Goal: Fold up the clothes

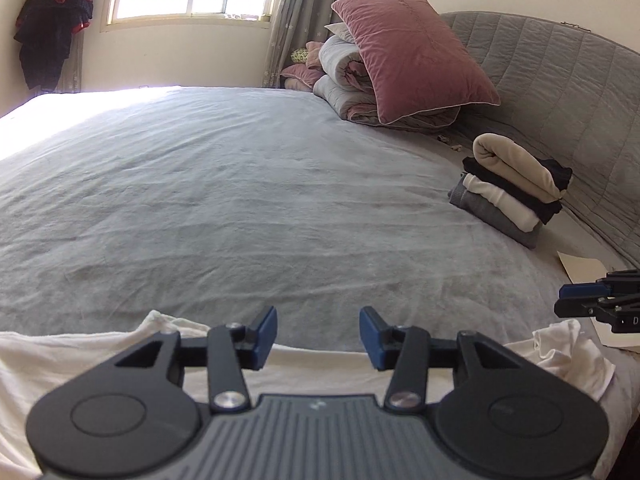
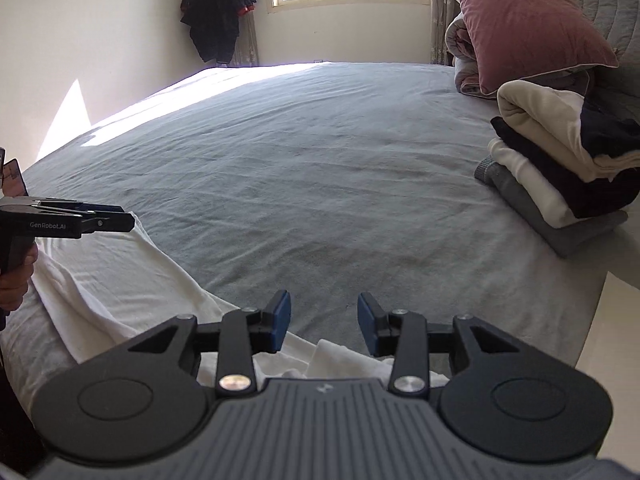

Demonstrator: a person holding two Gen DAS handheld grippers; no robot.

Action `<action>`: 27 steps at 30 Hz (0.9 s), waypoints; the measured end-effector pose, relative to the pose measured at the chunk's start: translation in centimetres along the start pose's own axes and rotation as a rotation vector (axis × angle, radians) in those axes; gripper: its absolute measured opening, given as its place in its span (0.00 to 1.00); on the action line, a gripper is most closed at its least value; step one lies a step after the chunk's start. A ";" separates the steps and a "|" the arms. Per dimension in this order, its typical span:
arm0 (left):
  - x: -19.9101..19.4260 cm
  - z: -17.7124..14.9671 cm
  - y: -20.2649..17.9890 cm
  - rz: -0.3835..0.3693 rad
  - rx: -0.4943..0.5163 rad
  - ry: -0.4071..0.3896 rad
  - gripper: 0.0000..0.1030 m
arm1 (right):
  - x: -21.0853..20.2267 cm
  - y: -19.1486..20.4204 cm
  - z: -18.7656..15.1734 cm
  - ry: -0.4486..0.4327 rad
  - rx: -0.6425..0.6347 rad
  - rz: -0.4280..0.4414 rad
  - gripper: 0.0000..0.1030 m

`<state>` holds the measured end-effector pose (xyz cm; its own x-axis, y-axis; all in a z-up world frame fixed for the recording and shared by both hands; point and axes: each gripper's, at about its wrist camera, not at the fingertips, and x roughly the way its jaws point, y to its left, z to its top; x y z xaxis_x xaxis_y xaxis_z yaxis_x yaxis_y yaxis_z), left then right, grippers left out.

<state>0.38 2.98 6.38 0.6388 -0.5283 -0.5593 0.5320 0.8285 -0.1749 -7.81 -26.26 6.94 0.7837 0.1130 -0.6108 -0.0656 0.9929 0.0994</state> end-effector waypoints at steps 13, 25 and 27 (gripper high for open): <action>2.4 -4.5 -8.6 -0.322 0.129 0.108 0.44 | -1.9 -0.8 -2.6 0.044 0.056 -0.087 0.40; 2.6 -5.3 -9.7 -0.391 0.177 0.143 0.24 | 4.4 1.5 -1.3 0.126 0.012 -0.157 0.02; 2.4 -5.3 -9.7 -0.399 0.178 0.142 0.15 | 3.6 1.2 -1.3 0.097 0.033 -0.183 0.02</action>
<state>-6.24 -5.34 2.46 0.2892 -0.7585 -0.5840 0.8160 0.5144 -0.2639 -5.89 -24.62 3.79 0.7173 -0.0649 -0.6938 0.0945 0.9955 0.0046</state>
